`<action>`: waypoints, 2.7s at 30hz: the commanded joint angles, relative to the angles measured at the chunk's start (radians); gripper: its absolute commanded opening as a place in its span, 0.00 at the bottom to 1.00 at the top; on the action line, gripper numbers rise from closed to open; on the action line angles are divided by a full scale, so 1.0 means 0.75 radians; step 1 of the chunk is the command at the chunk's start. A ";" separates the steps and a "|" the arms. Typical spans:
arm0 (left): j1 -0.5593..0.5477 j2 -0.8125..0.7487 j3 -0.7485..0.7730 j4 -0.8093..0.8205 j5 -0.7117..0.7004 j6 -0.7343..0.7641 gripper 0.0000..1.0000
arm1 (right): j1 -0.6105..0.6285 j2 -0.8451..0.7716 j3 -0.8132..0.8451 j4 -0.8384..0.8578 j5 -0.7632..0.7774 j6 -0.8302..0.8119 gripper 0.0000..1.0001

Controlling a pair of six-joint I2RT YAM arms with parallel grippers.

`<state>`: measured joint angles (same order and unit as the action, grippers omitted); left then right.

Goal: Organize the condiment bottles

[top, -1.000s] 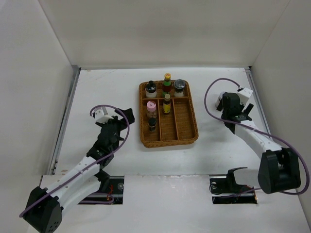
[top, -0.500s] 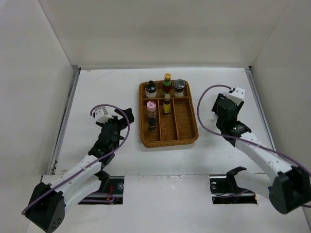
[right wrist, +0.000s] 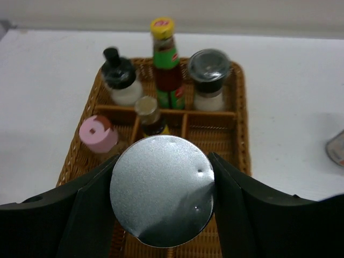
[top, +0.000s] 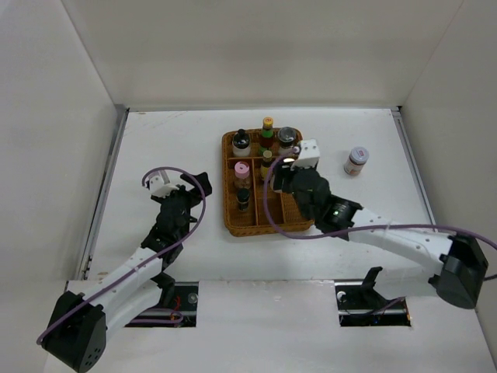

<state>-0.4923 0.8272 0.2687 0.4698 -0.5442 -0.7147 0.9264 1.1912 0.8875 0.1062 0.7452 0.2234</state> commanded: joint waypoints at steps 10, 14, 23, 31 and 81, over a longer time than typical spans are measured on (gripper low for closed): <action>0.027 0.008 -0.035 0.096 0.012 -0.008 1.00 | 0.048 0.257 -0.009 0.259 -0.147 0.068 0.53; 0.023 0.024 -0.029 0.100 0.016 -0.008 1.00 | 0.048 0.314 -0.048 0.276 -0.167 0.119 0.56; 0.032 0.020 -0.031 0.096 0.020 -0.010 1.00 | 0.038 0.269 -0.050 0.233 -0.204 0.132 0.96; 0.028 -0.005 -0.031 0.094 0.028 -0.008 1.00 | -0.282 -0.140 -0.134 0.233 -0.196 0.089 0.99; 0.017 0.059 -0.009 0.087 0.028 -0.010 1.00 | -0.539 0.297 0.152 0.194 -0.421 0.236 0.45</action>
<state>-0.4847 0.8803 0.2478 0.4931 -0.5182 -0.7151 0.5106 1.3659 0.9386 0.1364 0.4194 0.3927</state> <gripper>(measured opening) 0.997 0.690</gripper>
